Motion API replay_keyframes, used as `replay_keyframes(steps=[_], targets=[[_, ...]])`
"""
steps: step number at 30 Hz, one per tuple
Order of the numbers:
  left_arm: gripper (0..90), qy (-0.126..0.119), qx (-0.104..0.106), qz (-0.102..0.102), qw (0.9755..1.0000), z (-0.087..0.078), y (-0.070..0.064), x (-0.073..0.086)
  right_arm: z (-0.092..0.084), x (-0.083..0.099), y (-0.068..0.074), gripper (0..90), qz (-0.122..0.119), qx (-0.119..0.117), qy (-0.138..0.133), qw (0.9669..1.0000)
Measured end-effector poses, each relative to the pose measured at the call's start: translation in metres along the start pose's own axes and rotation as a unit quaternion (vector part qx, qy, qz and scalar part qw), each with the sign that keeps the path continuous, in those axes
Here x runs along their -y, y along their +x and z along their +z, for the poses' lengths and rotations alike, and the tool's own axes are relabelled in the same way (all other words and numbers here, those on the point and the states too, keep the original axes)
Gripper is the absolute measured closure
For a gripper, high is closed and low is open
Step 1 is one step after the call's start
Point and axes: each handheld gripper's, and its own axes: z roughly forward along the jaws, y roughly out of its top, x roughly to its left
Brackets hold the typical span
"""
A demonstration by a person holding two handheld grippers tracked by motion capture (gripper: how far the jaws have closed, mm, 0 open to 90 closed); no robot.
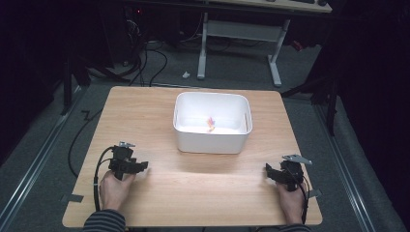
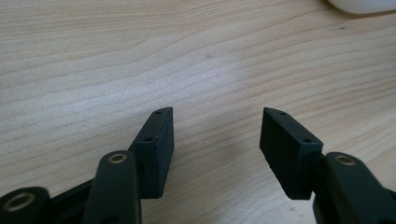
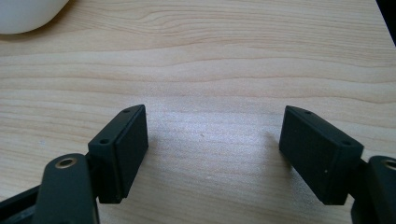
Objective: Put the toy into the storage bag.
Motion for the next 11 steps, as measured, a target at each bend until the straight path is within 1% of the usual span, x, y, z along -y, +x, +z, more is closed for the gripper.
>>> replay_keyframes(steps=[1,4,5,7,9,10,11], targets=[[43.7,-0.010,-0.003,0.004,0.9999,0.001,0.000,0.002,0.000,0.000,0.000,23.8,0.000,0.000,0.000,1.0000],[42.5,-0.030,-0.009,0.008,0.9995,0.002,-0.001,0.006,0.000,0.000,0.000,23.8,0.000,0.000,0.000,1.0000],[41.5,-0.043,-0.012,0.011,0.9989,0.004,-0.001,0.008,0.000,0.000,0.000,23.8,0.000,0.000,0.000,1.0000],[38.8,-0.065,-0.027,0.024,0.9973,0.007,-0.003,0.012,0.000,0.000,0.000,23.8,0.000,-0.001,-0.001,1.0000],[38.8,-0.081,-0.053,0.047,0.9942,0.010,-0.008,0.016,0.000,0.000,0.000,23.8,0.000,-0.001,-0.002,1.0000],[38.7,-0.088,-0.063,0.054,0.9926,0.012,-0.010,0.017,0.000,0.000,0.000,23.8,0.000,-0.001,-0.001,1.0000],[36.9,-0.096,-0.062,0.054,0.9920,0.014,-0.010,0.018,0.000,0.000,0.000,23.7,0.000,0.000,0.000,1.0000]])
